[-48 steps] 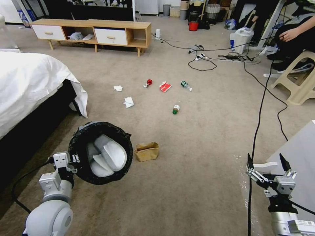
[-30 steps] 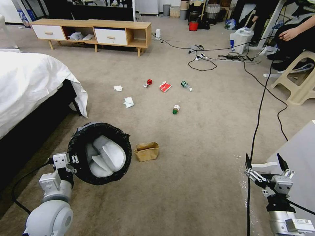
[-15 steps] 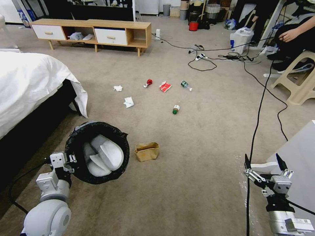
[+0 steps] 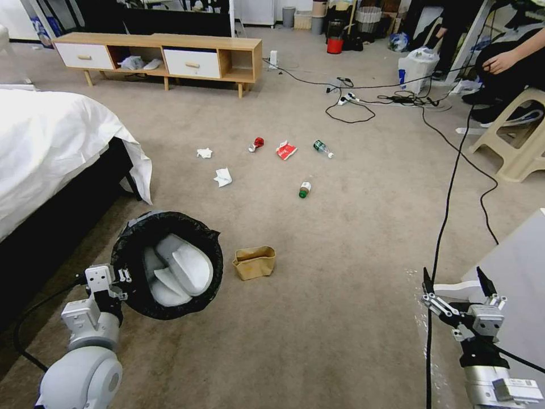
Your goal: Pick up the trash bin and place the garbage on the floor into it.
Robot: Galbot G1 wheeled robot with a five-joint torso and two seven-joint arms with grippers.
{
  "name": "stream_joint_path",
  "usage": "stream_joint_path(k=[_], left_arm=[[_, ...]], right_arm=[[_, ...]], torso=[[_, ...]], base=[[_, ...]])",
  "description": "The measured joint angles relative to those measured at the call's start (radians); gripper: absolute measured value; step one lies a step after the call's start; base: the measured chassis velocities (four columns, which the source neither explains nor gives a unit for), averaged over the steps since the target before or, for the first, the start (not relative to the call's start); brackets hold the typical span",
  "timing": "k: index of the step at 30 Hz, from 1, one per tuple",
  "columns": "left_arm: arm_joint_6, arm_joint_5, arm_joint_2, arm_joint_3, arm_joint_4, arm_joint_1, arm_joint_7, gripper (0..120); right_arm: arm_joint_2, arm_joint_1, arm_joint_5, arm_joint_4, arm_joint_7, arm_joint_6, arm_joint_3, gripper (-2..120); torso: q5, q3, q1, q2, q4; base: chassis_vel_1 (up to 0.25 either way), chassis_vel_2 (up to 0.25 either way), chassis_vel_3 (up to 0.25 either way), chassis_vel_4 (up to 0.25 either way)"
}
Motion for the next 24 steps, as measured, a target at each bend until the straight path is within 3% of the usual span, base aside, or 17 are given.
stream_joint_path(k=[9, 24], left_arm=[[-0.001, 0.0, -0.001, -0.004, 0.002, 0.001, 0.0, 1], [-0.005, 0.001, -0.005, -0.005, 0.008, 0.003, 0.0, 1]], right_arm=[[0.0, 0.002, 0.0, -0.005, 0.0, 0.001, 0.0, 100], [0.0, 0.004, 0.009, -0.011, 0.005, 0.013, -0.007, 100]], torso=[[0.0, 0.0, 0.0, 0.0, 0.0], [0.0, 0.0, 0.0, 0.0, 0.0]], base=[[0.029, 0.025, -0.035, -0.028], [0.104, 0.105, -0.094, -0.107]])
